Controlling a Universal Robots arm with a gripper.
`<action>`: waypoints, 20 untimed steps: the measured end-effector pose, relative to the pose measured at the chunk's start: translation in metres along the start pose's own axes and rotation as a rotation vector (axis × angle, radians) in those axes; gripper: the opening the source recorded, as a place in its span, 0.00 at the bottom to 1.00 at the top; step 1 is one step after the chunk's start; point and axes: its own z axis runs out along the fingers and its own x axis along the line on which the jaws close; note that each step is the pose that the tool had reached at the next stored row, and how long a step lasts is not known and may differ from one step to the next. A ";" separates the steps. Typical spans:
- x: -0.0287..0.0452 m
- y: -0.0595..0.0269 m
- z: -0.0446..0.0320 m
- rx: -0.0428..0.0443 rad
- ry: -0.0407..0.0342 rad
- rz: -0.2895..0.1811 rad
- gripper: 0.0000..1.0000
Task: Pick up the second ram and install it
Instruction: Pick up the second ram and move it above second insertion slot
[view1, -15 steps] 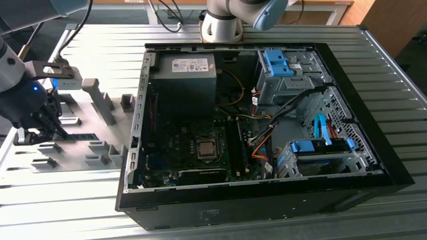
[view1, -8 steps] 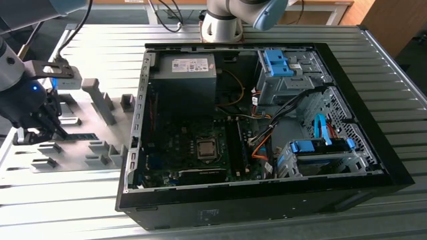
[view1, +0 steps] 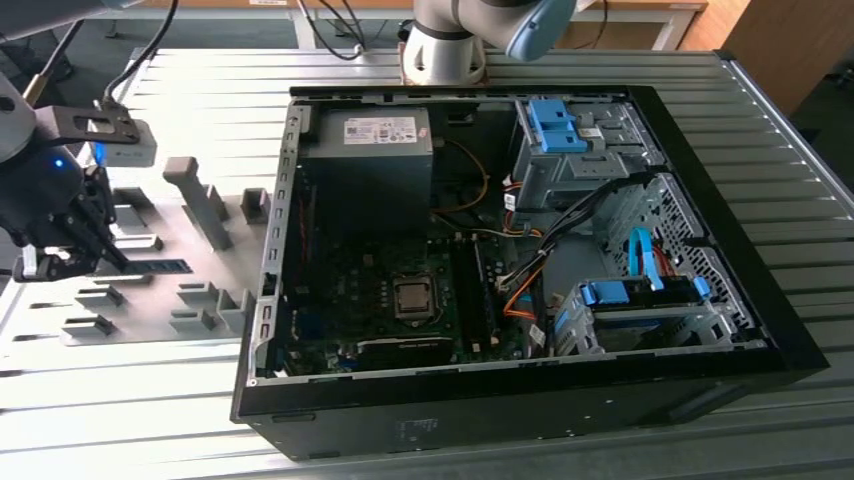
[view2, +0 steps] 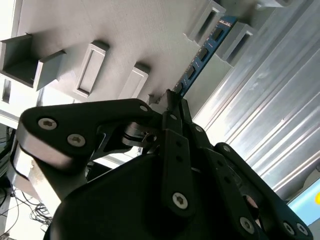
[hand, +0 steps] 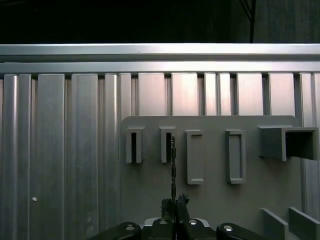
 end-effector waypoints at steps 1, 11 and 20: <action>-0.0001 0.0001 -0.0026 0.0000 0.0000 0.000 0.14; -0.0012 0.0006 -0.0317 0.0000 -0.0001 0.000 0.14; -0.0022 0.0012 -0.0576 0.0000 -0.0001 0.000 0.14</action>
